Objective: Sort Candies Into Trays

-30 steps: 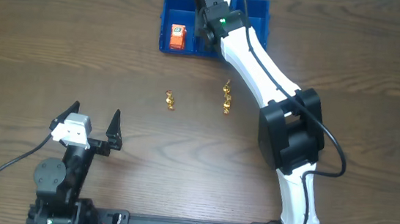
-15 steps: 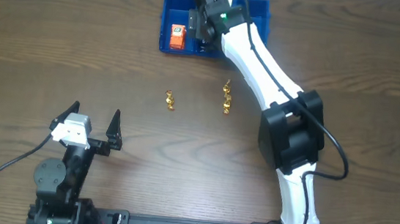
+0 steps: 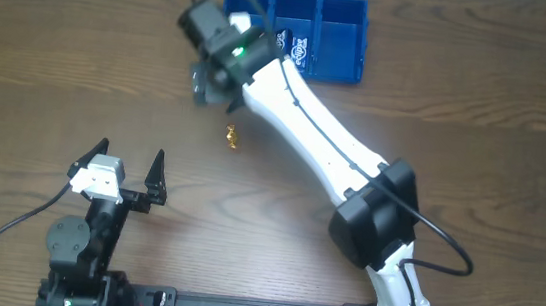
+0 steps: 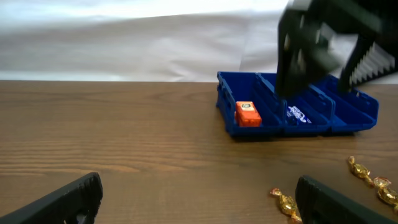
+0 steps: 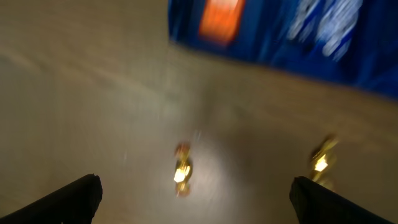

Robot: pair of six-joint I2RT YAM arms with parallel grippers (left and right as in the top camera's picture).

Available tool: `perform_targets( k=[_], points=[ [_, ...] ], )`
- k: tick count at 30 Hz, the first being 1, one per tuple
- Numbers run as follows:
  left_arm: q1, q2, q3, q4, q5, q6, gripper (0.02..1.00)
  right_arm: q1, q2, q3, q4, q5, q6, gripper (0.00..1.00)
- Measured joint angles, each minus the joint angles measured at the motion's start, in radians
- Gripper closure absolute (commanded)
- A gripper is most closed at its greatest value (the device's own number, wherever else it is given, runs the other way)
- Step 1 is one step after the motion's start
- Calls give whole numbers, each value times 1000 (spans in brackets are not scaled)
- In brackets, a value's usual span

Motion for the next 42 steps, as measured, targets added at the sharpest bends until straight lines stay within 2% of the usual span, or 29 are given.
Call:
perform_targets(
  k=[6, 14, 19, 27, 30, 31, 33, 37, 42],
  points=[
    [0, 0, 0, 0, 0, 0, 20, 12, 79, -108, 31, -47, 74, 1],
    [0, 0, 0, 0, 0, 0, 23, 12, 196, -128, 74, -99, 97, 7],
    [0, 0, 0, 0, 0, 0, 20, 12, 206, -128, 81, -117, 104, 84],
    [0, 0, 0, 0, 0, 0, 20, 12, 206, -144, 107, -125, 114, 152],
    [0, 0, 0, 0, 0, 0, 20, 12, 206, -159, 110, -127, 121, 226],
    [0, 0, 0, 0, 0, 0, 20, 12, 206, -161, 112, -127, 127, 305],
    [0, 0, 0, 0, 0, 0, 20, 12, 206, -161, 116, -128, 126, 395],
    [0, 0, 0, 0, 0, 0, 23, 12, 206, -161, 126, -131, 136, 687],
    [0, 0, 0, 0, 0, 0, 20, 12, 206, -161, 132, -131, 140, 812]
  ],
)
